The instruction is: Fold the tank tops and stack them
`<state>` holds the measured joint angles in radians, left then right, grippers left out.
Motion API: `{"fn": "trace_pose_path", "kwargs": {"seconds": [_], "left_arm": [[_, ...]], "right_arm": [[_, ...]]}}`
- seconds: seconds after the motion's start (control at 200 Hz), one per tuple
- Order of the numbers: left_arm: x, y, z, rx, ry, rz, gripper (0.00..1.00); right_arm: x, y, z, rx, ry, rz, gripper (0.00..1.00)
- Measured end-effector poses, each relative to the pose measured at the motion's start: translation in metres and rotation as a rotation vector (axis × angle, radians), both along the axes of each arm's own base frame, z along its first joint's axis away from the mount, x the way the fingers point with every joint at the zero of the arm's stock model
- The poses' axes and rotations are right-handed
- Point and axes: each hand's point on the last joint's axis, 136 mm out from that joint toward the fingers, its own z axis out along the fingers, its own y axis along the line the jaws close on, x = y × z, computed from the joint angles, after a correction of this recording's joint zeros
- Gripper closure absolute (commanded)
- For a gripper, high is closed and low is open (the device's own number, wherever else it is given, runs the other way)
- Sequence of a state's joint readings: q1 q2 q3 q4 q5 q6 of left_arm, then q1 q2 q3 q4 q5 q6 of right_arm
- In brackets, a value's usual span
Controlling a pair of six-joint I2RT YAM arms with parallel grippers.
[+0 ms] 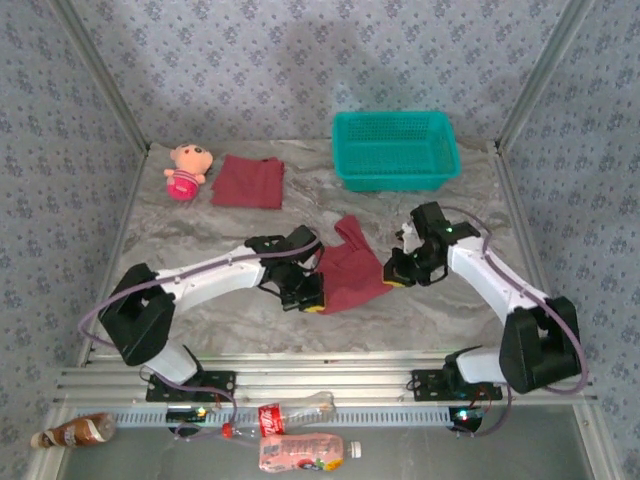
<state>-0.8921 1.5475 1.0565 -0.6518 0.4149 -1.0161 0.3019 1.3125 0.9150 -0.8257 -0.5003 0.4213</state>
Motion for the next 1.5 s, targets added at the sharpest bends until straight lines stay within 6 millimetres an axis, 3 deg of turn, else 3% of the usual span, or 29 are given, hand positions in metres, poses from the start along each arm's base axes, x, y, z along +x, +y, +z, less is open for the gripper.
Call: {"fn": "trace_pose_path", "kwargs": {"seconds": [0.185, 0.365, 0.675, 0.984, 1.244, 1.499], "left_arm": [[0.010, -0.001, 0.026, -0.075, -0.024, 0.059, 0.97], [0.044, 0.007, 0.031, -0.102, -0.029, 0.115, 0.97], [0.121, 0.018, 0.018, -0.138, -0.028, 0.148, 0.96], [0.192, 0.027, 0.000, -0.164, -0.041, 0.147, 0.93], [0.211, 0.035, 0.001, -0.168, -0.058, 0.156, 0.92], [0.245, 0.045, 0.004, -0.171, -0.096, 0.191, 0.92]], "right_arm": [[-0.011, 0.001, 0.015, 0.005, 0.010, -0.008, 0.89], [0.010, 0.011, 0.020, 0.022, 0.031, -0.006, 0.85], [0.079, 0.036, 0.025, 0.089, 0.015, -0.011, 0.83], [0.149, 0.044, 0.005, 0.125, -0.007, -0.087, 0.81], [0.205, 0.060, 0.009, 0.166, -0.113, -0.113, 0.79], [0.237, 0.077, 0.001, 0.158, -0.229, -0.129, 0.79]]}}
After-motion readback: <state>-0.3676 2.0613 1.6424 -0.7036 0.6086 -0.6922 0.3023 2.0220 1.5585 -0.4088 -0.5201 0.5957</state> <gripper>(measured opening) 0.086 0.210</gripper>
